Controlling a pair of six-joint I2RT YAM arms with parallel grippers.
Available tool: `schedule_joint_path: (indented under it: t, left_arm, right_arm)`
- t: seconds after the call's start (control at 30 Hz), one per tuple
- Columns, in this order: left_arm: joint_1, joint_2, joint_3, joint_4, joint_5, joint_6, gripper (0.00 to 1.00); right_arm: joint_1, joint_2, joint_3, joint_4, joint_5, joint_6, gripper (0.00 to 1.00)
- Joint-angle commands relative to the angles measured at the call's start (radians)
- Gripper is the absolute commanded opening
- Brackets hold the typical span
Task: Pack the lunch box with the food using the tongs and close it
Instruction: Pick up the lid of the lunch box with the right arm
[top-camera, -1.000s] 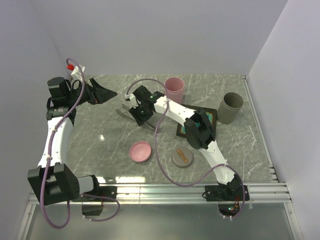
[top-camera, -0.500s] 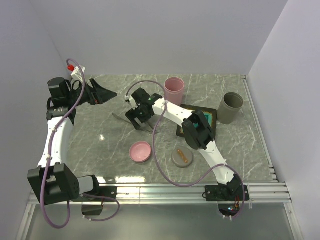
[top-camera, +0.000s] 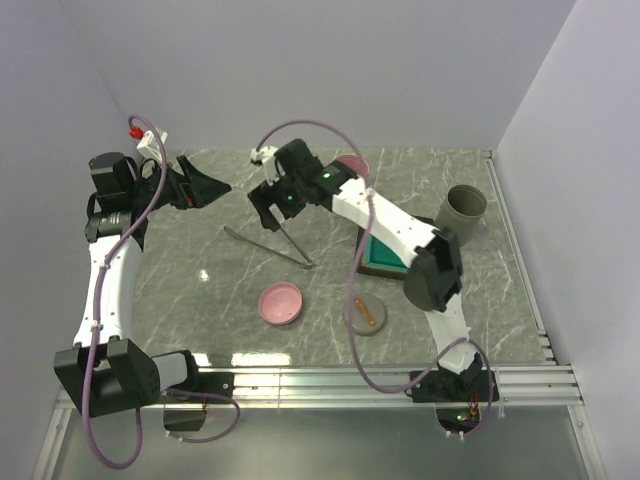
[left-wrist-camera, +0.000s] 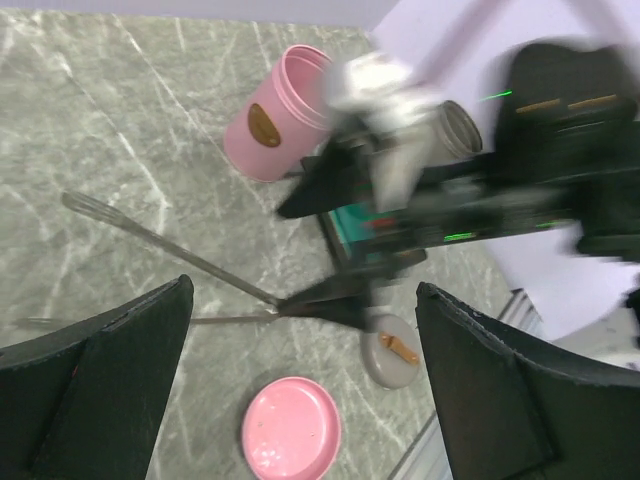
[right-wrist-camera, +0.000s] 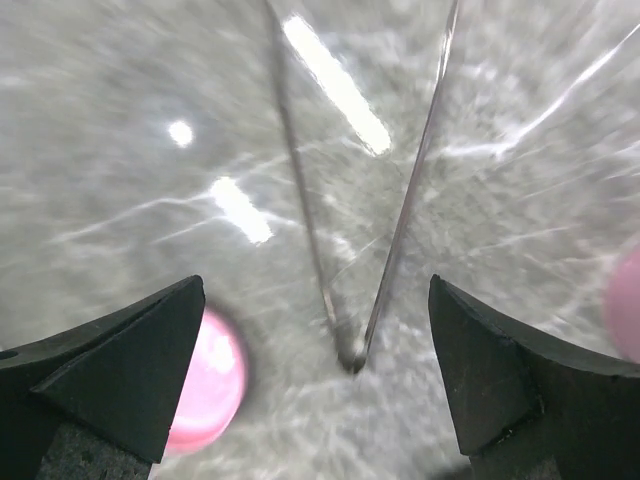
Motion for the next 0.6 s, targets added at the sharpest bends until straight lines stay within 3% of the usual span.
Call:
schedule_joint_path:
  t: [0.0, 0.13, 0.3, 0.43, 0.57]
  left_arm:
    - [0.006, -0.044, 0.049, -0.077, -0.047, 0.101, 0.99]
    - [0.006, -0.074, 0.023, -0.133, -0.058, 0.215, 0.99]
    - [0.006, -0.037, 0.048, -0.421, 0.052, 0.572, 0.99]
    - [0.004, -0.083, -0.020, -0.450, 0.031, 0.713, 0.99]
    - [0.003, -0.130, -0.075, -0.430, 0.037, 0.770, 1.00]
  right_arm:
    - [-0.003, -0.169, 0.005, -0.045, -0.060, -0.028, 1.00]
    - [-0.044, -0.334, -0.149, -0.050, -0.102, -0.051, 1.00]
    - [-0.133, -0.548, -0.369, -0.080, -0.171, -0.110, 1.00]
    - [-0.238, -0.669, -0.502, -0.157, -0.217, -0.175, 1.00]
    - [-0.233, -0.774, -0.672, -0.166, -0.238, -0.293, 1.00]
